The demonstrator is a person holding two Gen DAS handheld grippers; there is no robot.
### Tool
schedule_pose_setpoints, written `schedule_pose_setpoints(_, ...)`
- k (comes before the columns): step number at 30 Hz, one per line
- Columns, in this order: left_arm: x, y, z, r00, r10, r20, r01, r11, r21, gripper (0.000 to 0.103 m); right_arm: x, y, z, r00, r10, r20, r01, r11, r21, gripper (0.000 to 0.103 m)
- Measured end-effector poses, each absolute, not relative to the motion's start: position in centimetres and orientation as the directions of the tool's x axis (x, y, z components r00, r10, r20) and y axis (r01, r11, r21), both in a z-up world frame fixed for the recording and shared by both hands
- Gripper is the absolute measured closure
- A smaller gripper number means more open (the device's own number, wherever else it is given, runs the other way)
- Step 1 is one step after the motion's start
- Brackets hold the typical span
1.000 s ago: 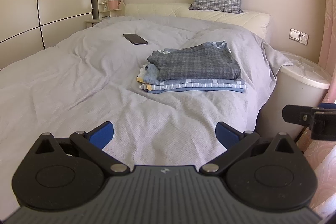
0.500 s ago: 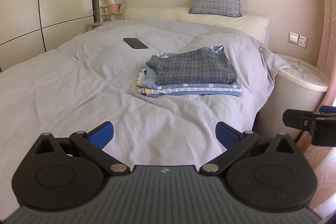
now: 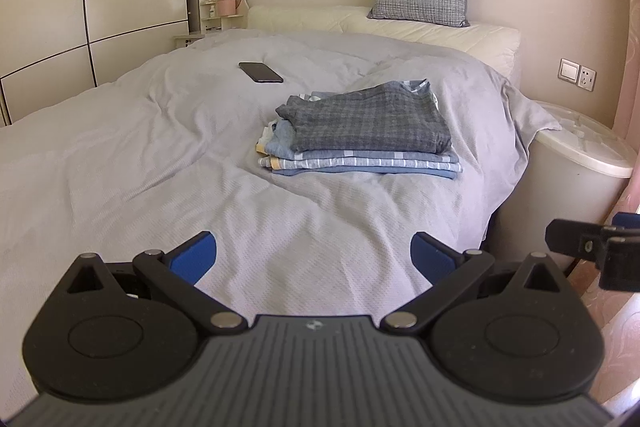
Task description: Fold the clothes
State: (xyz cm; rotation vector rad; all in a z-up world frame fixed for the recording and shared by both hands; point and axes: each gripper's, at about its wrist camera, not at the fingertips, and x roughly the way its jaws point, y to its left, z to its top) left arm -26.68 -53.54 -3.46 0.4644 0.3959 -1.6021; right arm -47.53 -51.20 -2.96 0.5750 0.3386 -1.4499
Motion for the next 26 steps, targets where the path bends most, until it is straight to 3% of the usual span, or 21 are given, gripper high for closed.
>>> schedule_pose_setpoints(26,-27.2,-52.2,-2.4,-0.001,-0.866,-0.501,0.995,-0.049,0.083,0.001,-47.6,-51.6,-2.6,0.171,-0.828,-0.534,0.977,0.072,0.201,0.0)
